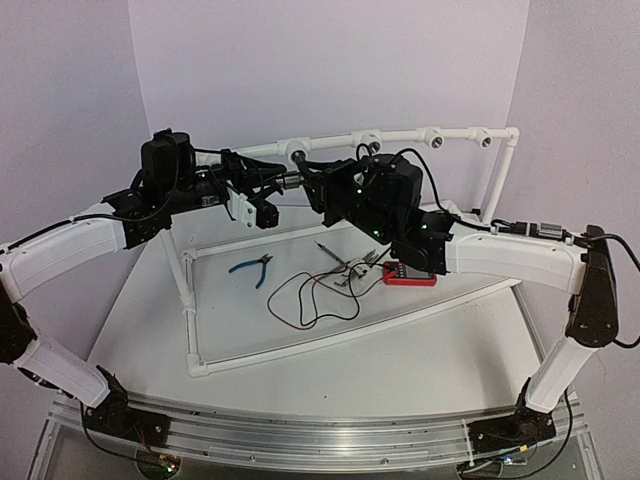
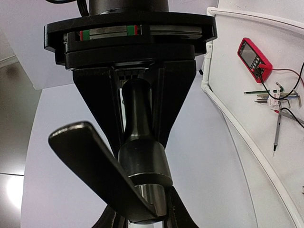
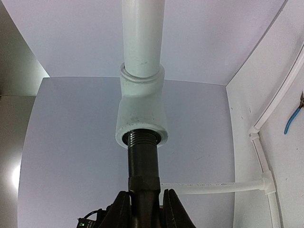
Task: Install the water faucets
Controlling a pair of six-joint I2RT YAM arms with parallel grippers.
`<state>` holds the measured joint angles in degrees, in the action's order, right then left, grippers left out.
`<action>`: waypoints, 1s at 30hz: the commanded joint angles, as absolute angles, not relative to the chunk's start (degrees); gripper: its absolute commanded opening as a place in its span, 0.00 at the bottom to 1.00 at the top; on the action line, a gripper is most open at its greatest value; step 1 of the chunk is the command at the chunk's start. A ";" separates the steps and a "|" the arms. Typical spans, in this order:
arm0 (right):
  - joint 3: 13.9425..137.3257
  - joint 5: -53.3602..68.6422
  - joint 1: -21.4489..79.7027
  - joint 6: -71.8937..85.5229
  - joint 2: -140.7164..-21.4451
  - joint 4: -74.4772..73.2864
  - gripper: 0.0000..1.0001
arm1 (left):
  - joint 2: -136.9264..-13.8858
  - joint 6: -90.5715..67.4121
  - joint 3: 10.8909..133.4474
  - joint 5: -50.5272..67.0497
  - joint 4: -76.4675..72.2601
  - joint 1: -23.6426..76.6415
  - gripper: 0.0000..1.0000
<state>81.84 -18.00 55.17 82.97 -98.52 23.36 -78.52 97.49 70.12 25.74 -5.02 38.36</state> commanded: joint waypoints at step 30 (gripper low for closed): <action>81.41 -26.53 51.48 81.62 -99.02 29.57 0.37 | -79.21 92.13 78.22 27.76 -5.40 38.85 0.00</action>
